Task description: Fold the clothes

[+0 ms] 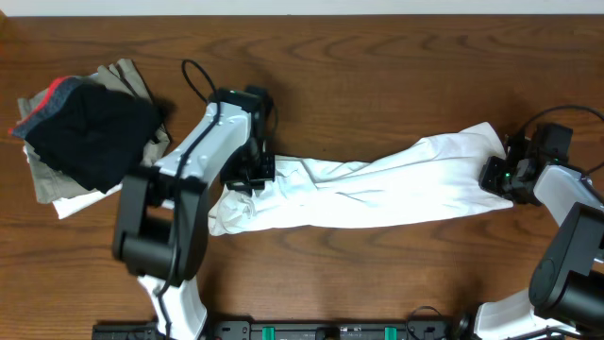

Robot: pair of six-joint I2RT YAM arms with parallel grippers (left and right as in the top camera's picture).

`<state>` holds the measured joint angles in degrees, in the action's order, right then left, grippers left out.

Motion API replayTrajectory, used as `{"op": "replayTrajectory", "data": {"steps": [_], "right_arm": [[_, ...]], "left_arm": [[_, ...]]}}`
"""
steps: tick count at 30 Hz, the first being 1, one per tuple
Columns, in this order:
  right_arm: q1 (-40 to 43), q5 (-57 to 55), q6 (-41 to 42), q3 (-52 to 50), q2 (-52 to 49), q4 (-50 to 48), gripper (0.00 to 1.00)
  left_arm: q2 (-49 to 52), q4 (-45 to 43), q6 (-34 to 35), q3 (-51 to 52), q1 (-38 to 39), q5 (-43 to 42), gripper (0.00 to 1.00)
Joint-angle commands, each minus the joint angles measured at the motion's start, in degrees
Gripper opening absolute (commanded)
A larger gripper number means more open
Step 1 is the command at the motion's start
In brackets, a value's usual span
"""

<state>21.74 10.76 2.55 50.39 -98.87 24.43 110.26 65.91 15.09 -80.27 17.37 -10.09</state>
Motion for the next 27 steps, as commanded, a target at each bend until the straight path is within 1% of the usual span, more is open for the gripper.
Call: {"op": "replayTrajectory", "data": {"steps": [1, 3, 4, 7, 9, 12, 14, 17, 19, 21, 22, 27], "right_arm": [[0.6, 0.2, 0.6, -1.7, -0.9, 0.2, 0.19], [0.6, 0.2, 0.6, -1.7, -0.9, 0.1, 0.19], [0.6, 0.2, 0.6, -1.7, -0.9, 0.1, 0.19], [0.6, 0.2, 0.6, -1.7, -0.9, 0.2, 0.19], [0.6, 0.2, 0.6, -1.7, -0.9, 0.2, 0.19], [0.6, 0.2, 0.6, -1.7, -0.9, 0.2, 0.20], [0.6, 0.2, 0.6, -1.7, -0.9, 0.2, 0.19], [0.6, 0.2, 0.6, -1.7, -0.9, 0.2, 0.19], [0.6, 0.2, 0.6, -1.7, -0.9, 0.2, 0.20], [0.6, 0.2, 0.6, -1.7, -0.9, 0.3, 0.20], [0.6, 0.2, 0.6, -1.7, -0.9, 0.3, 0.20], [0.6, 0.2, 0.6, -1.7, -0.9, 0.1, 0.20]], "left_arm": [[-6.8, -0.6, 1.0, -1.5, 0.0, 0.2, 0.14], [-8.6, -1.7, 1.9, -1.4, 0.3, 0.0, 0.15], [-9.0, -2.0, 2.6, -1.4, 0.3, 0.0, 0.17], [-8.9, -2.5, 6.0, -1.1, 0.9, -2.0, 0.36], [-8.4, -4.2, 6.0, -0.3, 1.5, -6.4, 0.38], [-7.6, -8.3, 6.0, 0.8, 3.1, -14.9, 0.38], [-7.5, -11.2, 6.1, 1.3, 4.9, -16.3, 0.38], [-7.5, -14.8, 6.0, 1.4, 8.0, -16.0, 0.39], [-7.5, -16.0, 6.3, 1.4, 9.9, -13.2, 0.40], [-7.5, -15.8, 9.4, 1.4, 11.9, -7.0, 0.42], [-7.5, -15.7, 10.7, 1.4, 12.7, -5.3, 0.43], [-7.5, -15.8, 13.7, 2.1, 14.8, -2.1, 0.44]]}}
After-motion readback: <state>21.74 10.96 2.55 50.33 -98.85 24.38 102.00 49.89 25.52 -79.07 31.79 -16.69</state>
